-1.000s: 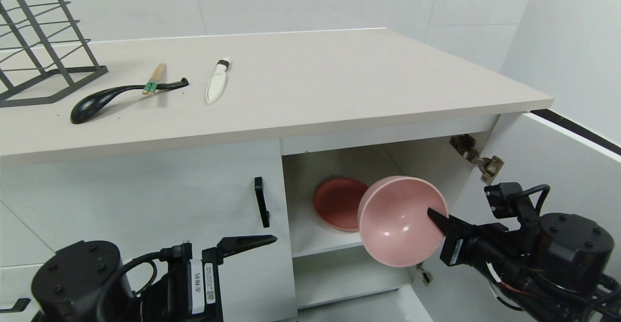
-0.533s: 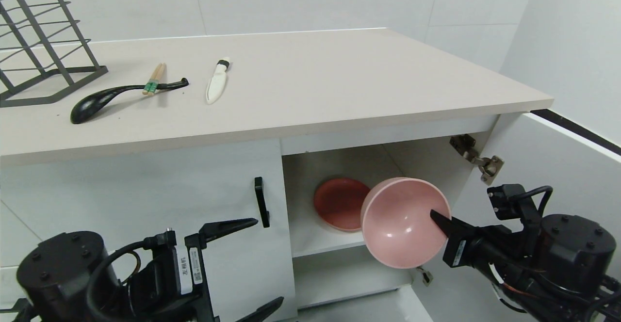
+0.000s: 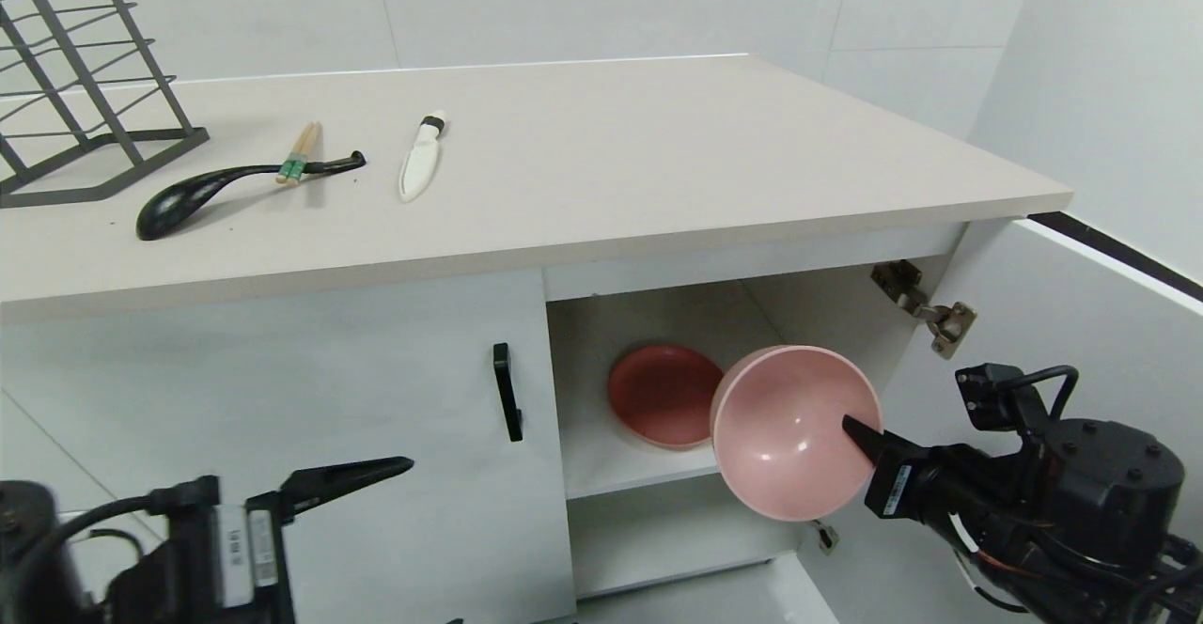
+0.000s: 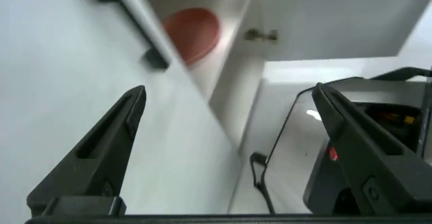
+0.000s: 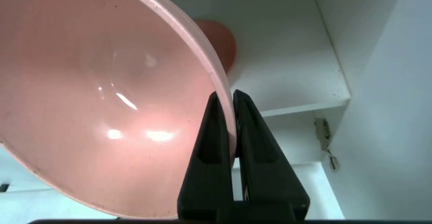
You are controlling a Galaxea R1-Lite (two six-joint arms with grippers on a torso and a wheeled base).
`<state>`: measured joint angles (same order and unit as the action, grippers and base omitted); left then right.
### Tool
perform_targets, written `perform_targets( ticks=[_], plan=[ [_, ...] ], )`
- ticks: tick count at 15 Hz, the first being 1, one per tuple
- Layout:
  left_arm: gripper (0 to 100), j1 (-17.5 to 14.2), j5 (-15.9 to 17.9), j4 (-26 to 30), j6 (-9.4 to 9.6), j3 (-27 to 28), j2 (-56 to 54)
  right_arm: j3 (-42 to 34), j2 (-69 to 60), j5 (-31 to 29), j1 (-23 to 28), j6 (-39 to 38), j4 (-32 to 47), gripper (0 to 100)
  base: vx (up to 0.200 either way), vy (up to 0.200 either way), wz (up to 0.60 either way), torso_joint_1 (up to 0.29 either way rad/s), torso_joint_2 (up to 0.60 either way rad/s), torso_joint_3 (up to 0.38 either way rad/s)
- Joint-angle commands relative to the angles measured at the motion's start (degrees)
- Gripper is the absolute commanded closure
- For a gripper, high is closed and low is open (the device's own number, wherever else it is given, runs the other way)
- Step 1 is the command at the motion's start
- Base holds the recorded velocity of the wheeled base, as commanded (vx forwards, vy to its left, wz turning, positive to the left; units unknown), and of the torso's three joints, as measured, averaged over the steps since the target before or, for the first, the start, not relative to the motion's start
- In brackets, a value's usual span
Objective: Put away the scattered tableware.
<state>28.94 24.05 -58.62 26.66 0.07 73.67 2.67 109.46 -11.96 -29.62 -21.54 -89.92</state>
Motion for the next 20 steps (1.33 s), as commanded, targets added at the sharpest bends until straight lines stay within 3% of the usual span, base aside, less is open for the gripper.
perform_targets(
  ticks=[1, 3, 5, 8, 9, 12, 13, 14, 15, 20],
  plan=[
    [0, -15.76, -4.28, 27.51, -4.51, 3.79, -38.51, 0.14, 0.23, 0.01, -1.05, 0.01, -0.08, 100, 0.000, 0.000, 0.00, 0.000, 0.00, 0.000],
    [0, -21.65, -6.91, 32.61, -7.41, 5.02, -45.89, -0.12, 0.14, -0.08, -1.67, -0.08, -0.08, 100, 0.000, 0.000, 0.00, 0.000, 0.00, 0.000],
    [0, -27.45, -9.20, 35.16, -10.05, 2.83, -55.30, -0.12, -0.30, -0.08, -1.23, -0.08, -0.08, 100, 0.000, 0.000, 0.00, 0.000, 0.00, 0.000],
    [0, -33.07, -10.96, 39.99, -11.10, -0.07, -65.41, -0.03, -1.09, -0.08, -1.14, -0.17, -0.08, 100, 0.000, 0.000, 0.00, 0.000, 0.00, 0.000],
    [0, -34.39, -11.22, 44.39, -12.86, -0.07, -68.66, -0.12, -0.91, -0.08, -1.23, -0.26, -0.08, 100, 0.000, 0.000, 0.00, 0.000, 0.00, 0.000],
    [0, -34.39, -11.92, 48.61, -19.72, -0.07, -68.31, -0.12, -0.65, -0.08, -1.14, -0.26, -0.08, 100, 0.000, 0.000, 0.00, 0.000, 0.00, 0.000],
    [0, -34.39, -13.07, 50.10, -23.06, -0.07, -68.31, -0.12, -0.83, -0.08, -1.14, -0.52, -0.08, 100, 0.000, 0.000, 0.00, 0.000, 0.00, 0.000],
    [0, -34.39, -14.91, 51.51, -24.38, -0.07, -68.31, -0.03, -0.74, -0.08, -1.05, -0.61, -0.08, 100, 0.000, 0.000, 0.00, 0.000, 0.00, 0.000],
    [0, -34.39, -15.97, 53.44, -25.34, -0.07, -68.31, 0.23, -0.21, -0.08, -1.05, -0.70, -0.08, 100, 0.000, 0.000, 0.00, 0.000, 0.00, 0.000],
    [0, -34.30, -14.12, 55.99, -24.46, -0.07, -68.31, 5.42, 8.31, -0.08, -1.05, -0.70, -0.08, 100, 0.000, 0.000, 0.00, 0.000, 0.00, 0.000]
  ],
)
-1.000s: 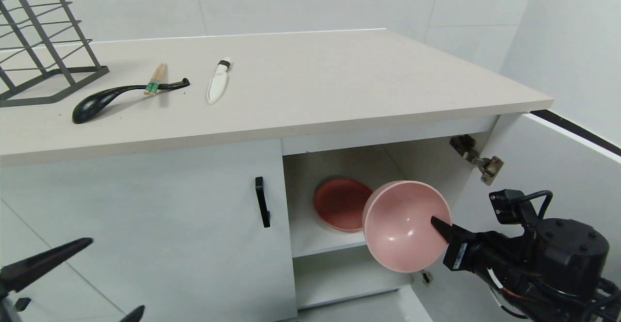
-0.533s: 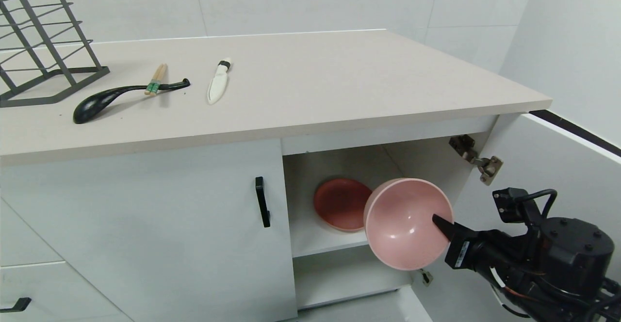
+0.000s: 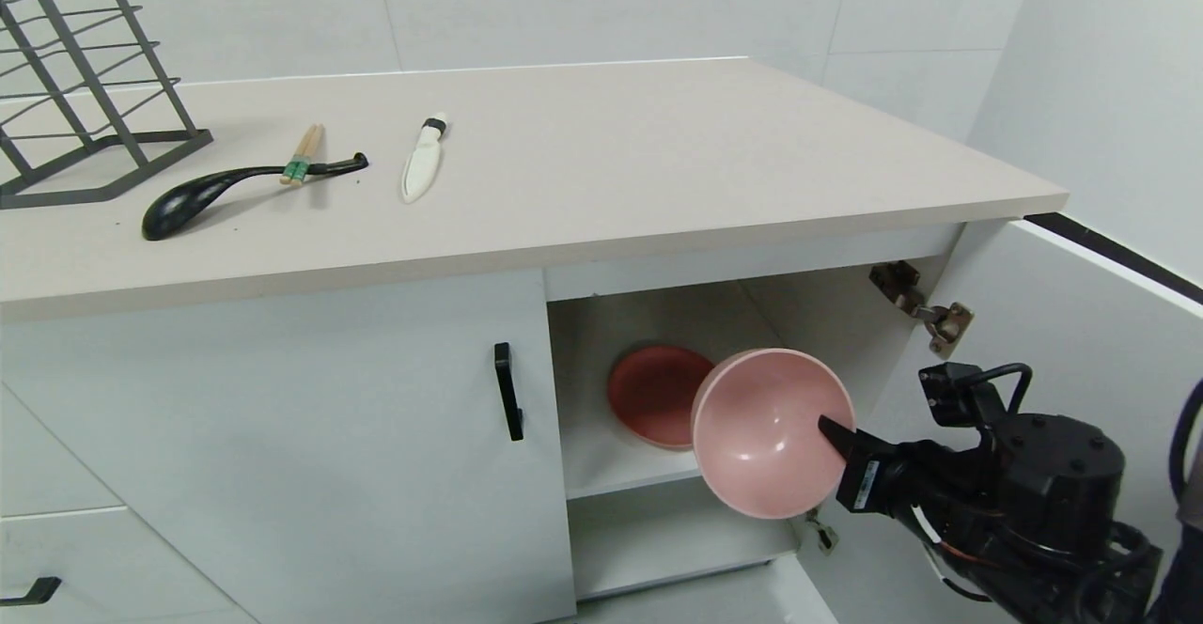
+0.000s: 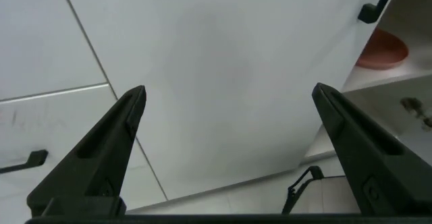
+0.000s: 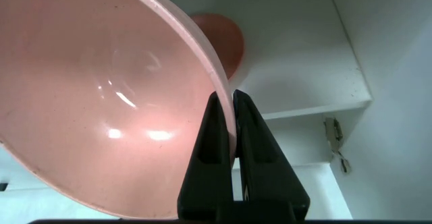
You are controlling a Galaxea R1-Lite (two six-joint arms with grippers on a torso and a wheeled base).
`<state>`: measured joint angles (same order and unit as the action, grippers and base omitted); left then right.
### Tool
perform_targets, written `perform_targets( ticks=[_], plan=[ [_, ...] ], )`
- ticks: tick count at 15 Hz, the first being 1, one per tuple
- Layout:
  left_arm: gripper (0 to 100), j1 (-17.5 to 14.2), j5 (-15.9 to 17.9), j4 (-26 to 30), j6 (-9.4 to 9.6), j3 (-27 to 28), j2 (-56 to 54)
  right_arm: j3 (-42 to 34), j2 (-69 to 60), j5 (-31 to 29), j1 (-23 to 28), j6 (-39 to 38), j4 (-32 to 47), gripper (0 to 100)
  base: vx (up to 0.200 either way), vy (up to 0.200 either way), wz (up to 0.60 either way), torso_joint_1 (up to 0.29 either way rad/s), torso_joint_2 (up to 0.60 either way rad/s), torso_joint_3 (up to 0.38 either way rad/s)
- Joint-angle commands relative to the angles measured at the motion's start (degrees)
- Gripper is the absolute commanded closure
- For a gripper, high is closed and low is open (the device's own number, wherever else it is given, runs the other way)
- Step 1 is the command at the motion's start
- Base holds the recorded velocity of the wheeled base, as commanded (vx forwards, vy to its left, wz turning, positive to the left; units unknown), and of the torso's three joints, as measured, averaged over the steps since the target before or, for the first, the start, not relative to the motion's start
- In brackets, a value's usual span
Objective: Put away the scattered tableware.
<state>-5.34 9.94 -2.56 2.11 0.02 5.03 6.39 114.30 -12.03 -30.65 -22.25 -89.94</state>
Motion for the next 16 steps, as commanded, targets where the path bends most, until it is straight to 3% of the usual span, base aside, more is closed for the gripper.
perform_targets(
  ticks=[1, 3, 5, 7, 9, 11, 12, 14, 15, 16],
  plan=[
    [0, -0.02, 0.00, -1.22, -0.53, -0.02, 0.41, 3.37, 4.79, 0.08, 0.06, 0.10, -0.06, 100, 0.000, 0.000, 0.00, 0.000, 0.00, 0.000],
    [0, 2.97, 0.44, -0.52, -2.90, -0.02, -0.64, 6.09, 6.37, 0.08, 0.06, 0.10, -0.06, 100, 0.000, 0.000, 0.00, 0.000, 0.00, 0.000],
    [0, 4.20, 0.26, -0.34, -3.34, -0.02, -2.66, 9.34, 8.13, 0.08, 0.15, 0.01, -0.06, 100, 0.000, 0.000, 0.00, 0.000, 0.00, 0.000],
    [0, 4.72, -0.18, -0.25, -3.25, -0.02, -3.63, 11.28, 9.45, 0.17, 0.59, 0.10, -0.06, 100, 0.000, 0.000, 0.00, 0.000, 0.00, 0.000],
    [0, 4.99, -4.93, -0.08, -3.34, -0.02, -4.68, 11.10, 9.80, 0.25, 0.94, 0.19, -0.06, 100, 0.000, 0.000, 0.00, 0.000, 0.00, 0.000],
    [0, 5.08, -4.93, 0.10, -2.72, -0.02, -4.42, 10.93, 9.71, 0.34, 1.03, 0.54, -0.06, 100, 0.000, 0.000, 0.00, 0.000, 0.00, 0.000],
    [0, 5.95, -4.93, 3.18, -1.23, -0.02, -3.63, 11.01, 9.71, 1.31, 1.29, 0.89, -0.06, 100, 0.000, 0.000, 0.00, 0.000, 0.00, 0.000],
    [0, 5.95, -4.84, 2.82, -1.32, -0.02, -3.63, 10.93, 9.71, 3.16, 1.47, 1.15, -0.06, 100, 0.000, 0.000, 0.00, 0.000, 0.00, 0.000],
    [0, 5.69, -4.84, 2.65, -1.41, -0.02, -4.77, 10.75, 9.71, 10.10, 3.66, 5.02, -0.06, 100, 0.000, 0.000, 0.00, 0.000, 0.00, 0.000],
    [0, 5.60, -4.84, 2.65, -1.41, -0.02, -4.95, 10.84, 9.98, 10.54, 4.19, 6.69, -0.06, 100, 0.000, 0.000, 0.00, 0.000, 0.00, 0.000]
  ],
)
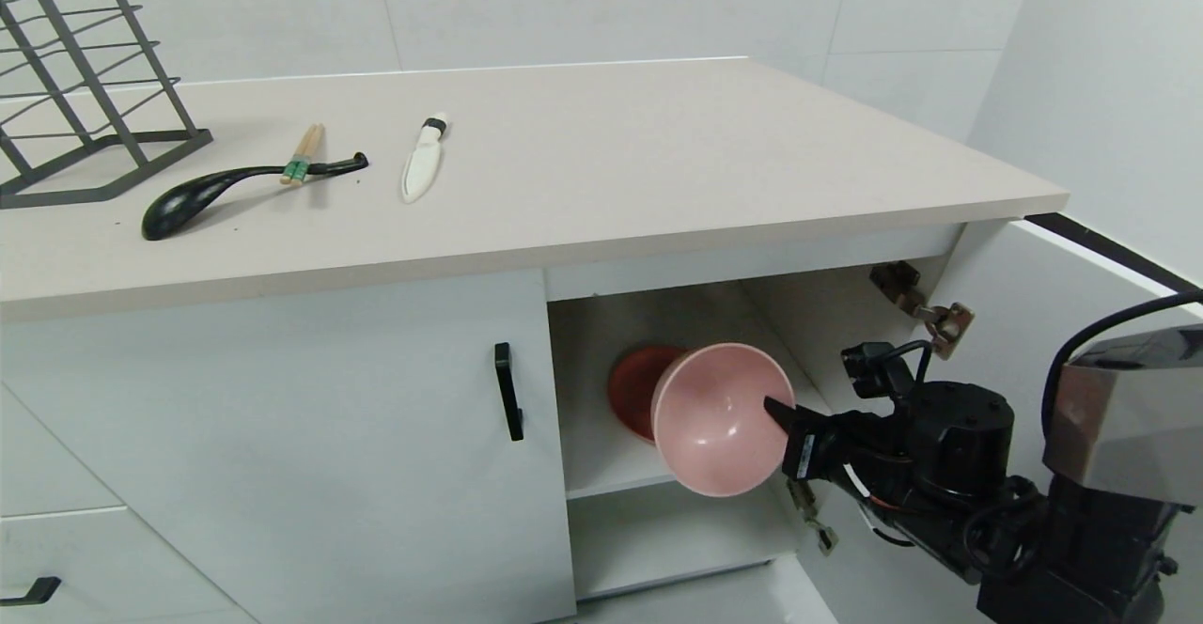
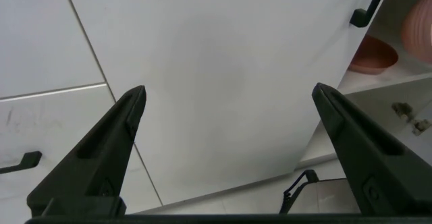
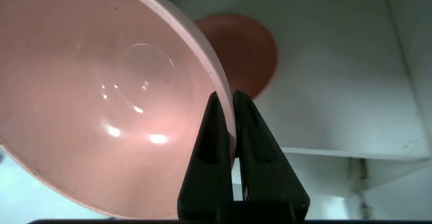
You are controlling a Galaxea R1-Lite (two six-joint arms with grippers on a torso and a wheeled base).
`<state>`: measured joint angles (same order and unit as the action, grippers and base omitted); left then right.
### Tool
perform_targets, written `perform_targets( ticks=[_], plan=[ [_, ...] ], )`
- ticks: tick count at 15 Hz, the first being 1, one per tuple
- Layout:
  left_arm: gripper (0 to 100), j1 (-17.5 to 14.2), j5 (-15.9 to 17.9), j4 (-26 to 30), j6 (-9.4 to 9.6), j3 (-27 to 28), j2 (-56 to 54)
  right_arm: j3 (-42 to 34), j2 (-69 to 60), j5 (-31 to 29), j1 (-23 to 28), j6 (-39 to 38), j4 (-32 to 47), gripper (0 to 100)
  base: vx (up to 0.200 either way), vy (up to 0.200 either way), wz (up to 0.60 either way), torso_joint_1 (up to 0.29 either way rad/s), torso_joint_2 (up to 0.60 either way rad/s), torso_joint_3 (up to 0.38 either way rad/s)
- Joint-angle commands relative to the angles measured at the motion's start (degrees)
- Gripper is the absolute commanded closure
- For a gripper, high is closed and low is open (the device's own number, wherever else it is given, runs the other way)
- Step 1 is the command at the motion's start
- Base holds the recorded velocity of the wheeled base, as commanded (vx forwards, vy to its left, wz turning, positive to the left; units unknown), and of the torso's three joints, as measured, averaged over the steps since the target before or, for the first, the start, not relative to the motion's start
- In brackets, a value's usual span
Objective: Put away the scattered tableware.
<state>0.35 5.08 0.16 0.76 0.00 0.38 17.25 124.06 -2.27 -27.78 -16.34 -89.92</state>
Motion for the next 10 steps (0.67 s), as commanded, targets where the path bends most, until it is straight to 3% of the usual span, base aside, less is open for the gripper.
perform_targets(
  ticks=[1, 4, 5, 7, 10],
  plan=[
    [0, -0.09, -0.07, 0.02, -0.05, 0.00, -0.29, 0.06, 0.83, 0.95, 2.03, 1.83, -0.08, 100, 0.000, 0.000, 0.00, 0.000, 0.00, 0.000],
    [0, -0.09, -0.07, -0.07, -0.05, 0.00, -0.29, 0.24, 1.27, 1.21, 2.29, 2.71, -0.08, 100, 0.000, 0.000, 0.00, 0.000, 0.00, 0.000],
    [0, -0.09, -0.07, 0.02, -0.14, 0.00, -0.29, 1.03, 2.59, 5.26, 3.09, 3.85, -0.08, 100, 0.000, 0.000, 0.00, 0.000, 0.00, 0.000],
    [0, -0.09, -0.07, 0.02, -0.14, 0.00, -0.29, 4.46, 4.87, 8.77, 4.49, 8.95, -0.08, 100, 0.000, 0.000, 0.00, 0.000, 0.00, 0.000],
    [0, -0.09, -0.16, 0.02, -0.23, 0.00, -0.29, 10.17, 7.42, 9.04, 4.67, 9.04, -0.08, 100, 0.000, 0.000, 0.00, 0.000, 0.00, 0.000]
  ],
)
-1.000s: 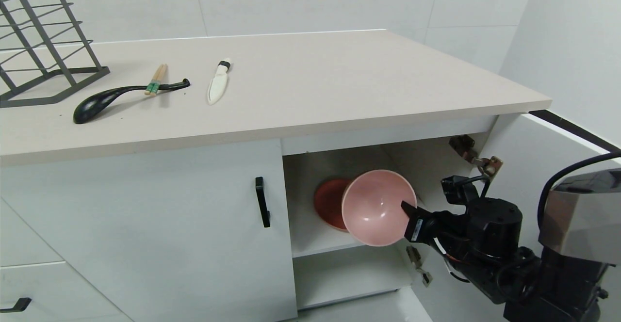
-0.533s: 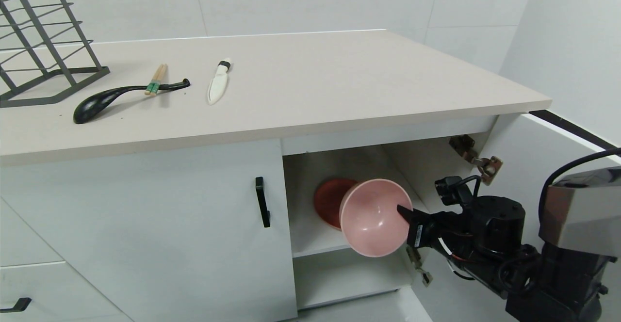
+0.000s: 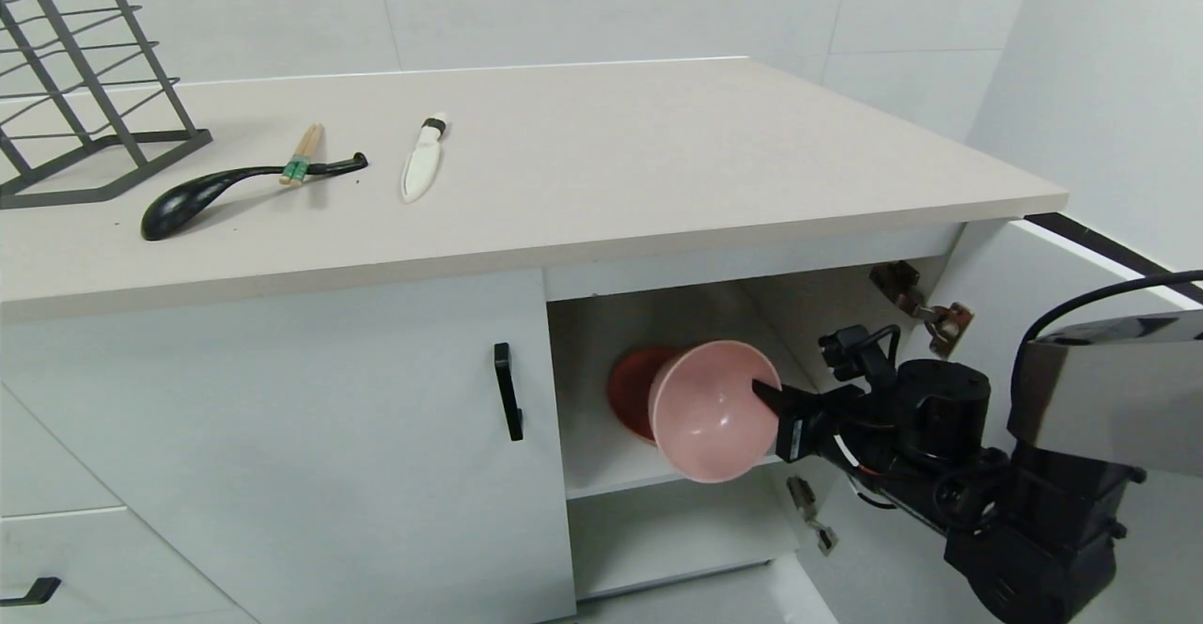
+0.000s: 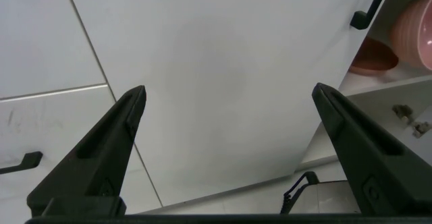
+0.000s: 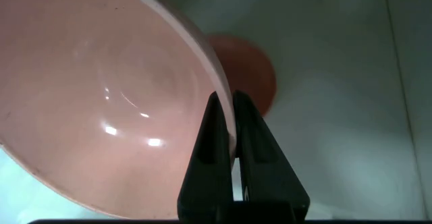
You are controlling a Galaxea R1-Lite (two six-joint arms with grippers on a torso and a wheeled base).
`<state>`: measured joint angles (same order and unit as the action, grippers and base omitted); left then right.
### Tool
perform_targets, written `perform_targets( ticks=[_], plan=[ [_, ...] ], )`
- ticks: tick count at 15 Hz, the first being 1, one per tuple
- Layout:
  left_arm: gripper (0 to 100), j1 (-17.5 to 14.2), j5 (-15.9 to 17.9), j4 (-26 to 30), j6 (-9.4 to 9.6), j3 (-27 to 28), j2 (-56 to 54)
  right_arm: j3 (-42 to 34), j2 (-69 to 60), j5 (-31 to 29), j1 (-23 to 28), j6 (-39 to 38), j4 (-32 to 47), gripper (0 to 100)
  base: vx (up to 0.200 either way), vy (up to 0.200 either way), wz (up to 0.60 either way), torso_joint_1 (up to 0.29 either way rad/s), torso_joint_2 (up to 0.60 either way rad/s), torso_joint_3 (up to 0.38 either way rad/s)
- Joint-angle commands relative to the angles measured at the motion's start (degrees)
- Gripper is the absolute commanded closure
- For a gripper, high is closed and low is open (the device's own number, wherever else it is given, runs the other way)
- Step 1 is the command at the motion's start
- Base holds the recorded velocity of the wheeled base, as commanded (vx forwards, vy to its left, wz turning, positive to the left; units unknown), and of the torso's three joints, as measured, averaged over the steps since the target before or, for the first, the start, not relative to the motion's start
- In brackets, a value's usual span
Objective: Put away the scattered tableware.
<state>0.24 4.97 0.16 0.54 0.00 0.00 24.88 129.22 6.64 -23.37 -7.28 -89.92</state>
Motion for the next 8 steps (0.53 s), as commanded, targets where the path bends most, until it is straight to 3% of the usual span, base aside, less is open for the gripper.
perform_targets(
  ticks=[1, 8],
  plan=[
    [0, 0.02, -0.05, 0.02, -0.01, 0.00, 0.09, 4.21, 3.41, 0.12, 0.43, -0.02, -0.08, 100, 0.000, 0.000, 0.00, 0.000, 0.00, 0.000],
    [0, -0.07, -0.05, -0.07, -0.45, 0.00, 0.09, 13.18, 10.26, 1.27, 0.52, -0.46, -0.08, 100, 0.000, 0.000, 0.00, 0.000, 0.00, 0.000]
  ],
)
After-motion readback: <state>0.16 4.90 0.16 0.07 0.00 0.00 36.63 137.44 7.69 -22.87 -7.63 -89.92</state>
